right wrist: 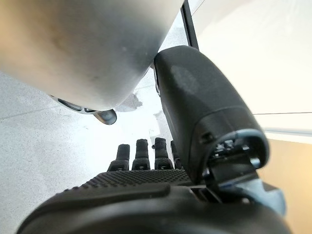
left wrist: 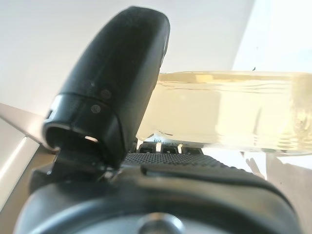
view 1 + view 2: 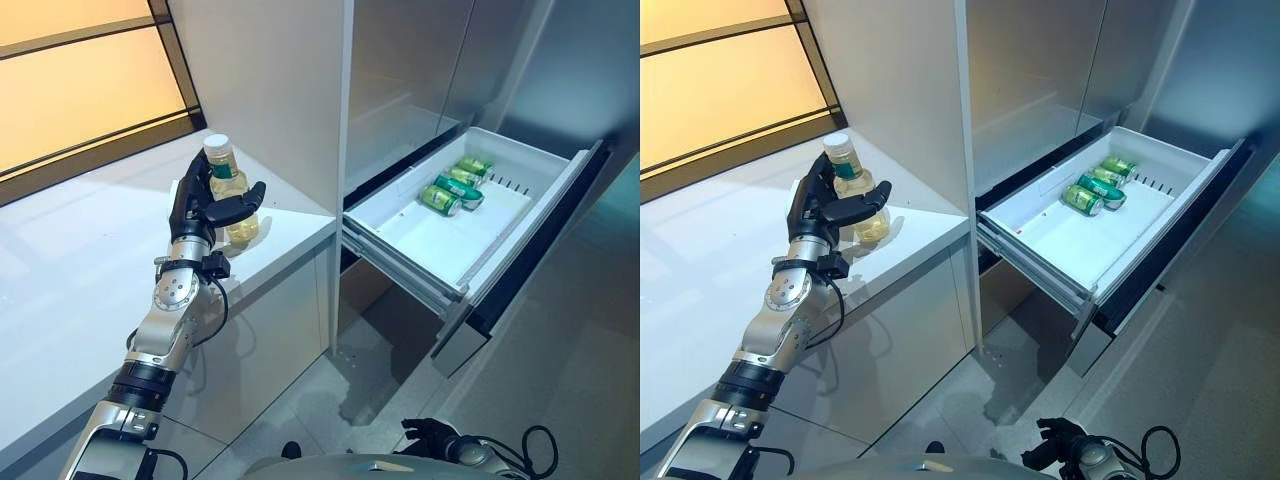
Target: Put drinks into fridge and close the fridge
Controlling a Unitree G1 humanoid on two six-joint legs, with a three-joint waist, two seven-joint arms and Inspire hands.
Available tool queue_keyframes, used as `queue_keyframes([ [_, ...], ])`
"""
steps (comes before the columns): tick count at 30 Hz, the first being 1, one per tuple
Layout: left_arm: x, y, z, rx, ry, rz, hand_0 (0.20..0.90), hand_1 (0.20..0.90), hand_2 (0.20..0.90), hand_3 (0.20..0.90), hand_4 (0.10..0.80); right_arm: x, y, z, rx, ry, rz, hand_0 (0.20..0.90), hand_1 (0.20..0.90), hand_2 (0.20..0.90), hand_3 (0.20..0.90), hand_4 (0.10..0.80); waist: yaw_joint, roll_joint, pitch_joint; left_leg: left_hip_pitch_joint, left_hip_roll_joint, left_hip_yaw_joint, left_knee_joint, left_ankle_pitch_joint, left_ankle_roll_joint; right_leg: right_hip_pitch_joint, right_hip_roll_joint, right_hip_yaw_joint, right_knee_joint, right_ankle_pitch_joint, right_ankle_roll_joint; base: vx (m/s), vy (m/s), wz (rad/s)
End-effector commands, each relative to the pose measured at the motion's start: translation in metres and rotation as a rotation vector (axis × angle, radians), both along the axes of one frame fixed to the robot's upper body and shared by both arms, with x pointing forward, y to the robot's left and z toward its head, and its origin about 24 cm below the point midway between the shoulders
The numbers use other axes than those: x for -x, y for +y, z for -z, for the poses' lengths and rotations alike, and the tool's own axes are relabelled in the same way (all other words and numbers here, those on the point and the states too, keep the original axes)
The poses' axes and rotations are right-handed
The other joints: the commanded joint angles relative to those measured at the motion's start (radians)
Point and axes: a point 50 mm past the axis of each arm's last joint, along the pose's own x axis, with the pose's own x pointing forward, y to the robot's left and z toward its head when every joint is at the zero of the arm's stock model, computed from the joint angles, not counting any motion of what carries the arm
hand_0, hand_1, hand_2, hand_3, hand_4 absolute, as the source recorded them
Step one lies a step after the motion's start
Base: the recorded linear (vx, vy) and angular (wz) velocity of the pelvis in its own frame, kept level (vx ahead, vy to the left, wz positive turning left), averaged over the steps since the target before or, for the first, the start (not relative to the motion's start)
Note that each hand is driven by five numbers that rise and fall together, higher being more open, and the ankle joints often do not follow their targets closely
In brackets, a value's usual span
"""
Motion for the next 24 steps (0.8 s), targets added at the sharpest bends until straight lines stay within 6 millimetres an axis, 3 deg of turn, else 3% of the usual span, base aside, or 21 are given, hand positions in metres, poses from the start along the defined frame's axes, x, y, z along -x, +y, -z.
queue_keyframes([
  [1, -0.018, -0.003, -0.079, -0.016, -0.357, 0.007, 0.900, 0.900, 0.900, 0.900, 0.800, 0.004, -0.001, 0.001, 0.017, 0.013, -0.077, 0.900, 0.900, 0.900, 0.900, 0.800, -0.011, 0.005, -0.022, 0.056, -0.071, 0.079, 0.019, -0.171, 0.066, -0.068, 0.044, 0.046, 0.189, -0.144, 0.003, 0.000, 0.000, 0.00],
  [3, -0.018, -0.002, -0.079, -0.021, -0.355, 0.005, 0.900, 0.900, 0.900, 0.900, 0.800, 0.004, 0.000, 0.001, 0.018, 0.013, -0.078, 0.900, 0.900, 0.900, 0.900, 0.800, -0.012, 0.006, -0.021, 0.057, -0.072, 0.078, 0.019, -0.171, 0.066, -0.068, 0.044, 0.046, 0.189, -0.145, 0.003, 0.000, 0.000, 0.00],
  [5, -0.018, -0.003, -0.080, -0.040, -0.351, 0.002, 0.425, 0.425, 0.425, 0.345, 0.245, 0.003, 0.000, 0.000, 0.018, 0.012, -0.079, 0.900, 0.900, 0.900, 0.900, 0.800, -0.010, 0.006, -0.021, 0.058, -0.073, 0.074, 0.019, -0.171, 0.066, -0.068, 0.045, 0.048, 0.189, -0.145, 0.002, 0.000, 0.000, 0.00],
  [7, -0.018, -0.003, -0.081, -0.071, -0.349, 0.006, 0.300, 0.300, 0.300, 0.200, 0.100, 0.003, 0.000, 0.000, 0.017, 0.010, -0.077, 0.900, 0.900, 0.900, 0.900, 0.800, -0.008, 0.005, -0.022, 0.057, -0.077, 0.066, 0.020, -0.172, 0.067, -0.068, 0.046, 0.051, 0.189, -0.144, 0.002, 0.000, 0.000, 0.00],
  [15, -0.018, 0.005, -0.083, -0.239, -0.325, -0.033, 0.300, 0.300, 0.300, 0.200, 0.100, -0.002, 0.001, -0.001, 0.002, -0.008, -0.087, 0.900, 0.900, 0.900, 0.900, 0.800, -0.005, 0.010, -0.022, 0.060, -0.089, 0.038, 0.022, -0.177, 0.074, -0.069, 0.051, 0.076, 0.187, -0.142, 0.003, -0.004, -0.003, -0.01],
  [19, -0.015, 0.004, -0.089, -0.188, -0.357, 0.020, 0.300, 0.300, 0.300, 0.200, 0.100, -0.004, 0.003, -0.002, -0.017, -0.035, -0.070, 0.900, 0.900, 0.900, 0.900, 0.800, -0.006, 0.010, -0.022, 0.061, -0.090, 0.038, 0.022, -0.178, 0.076, -0.071, 0.051, 0.080, 0.186, -0.140, 0.004, -0.020, -0.015, -0.10],
  [24, -0.004, -0.024, -0.108, 0.039, -0.472, 0.326, 0.300, 0.300, 0.300, 0.200, 0.100, -0.033, 0.016, -0.016, -0.139, -0.185, -0.004, 0.900, 0.900, 0.900, 0.900, 0.800, -0.014, 0.008, -0.016, 0.065, -0.087, 0.043, 0.018, -0.176, 0.074, -0.067, 0.053, 0.083, 0.168, -0.125, 0.004, -0.031, -0.018, -0.03],
])
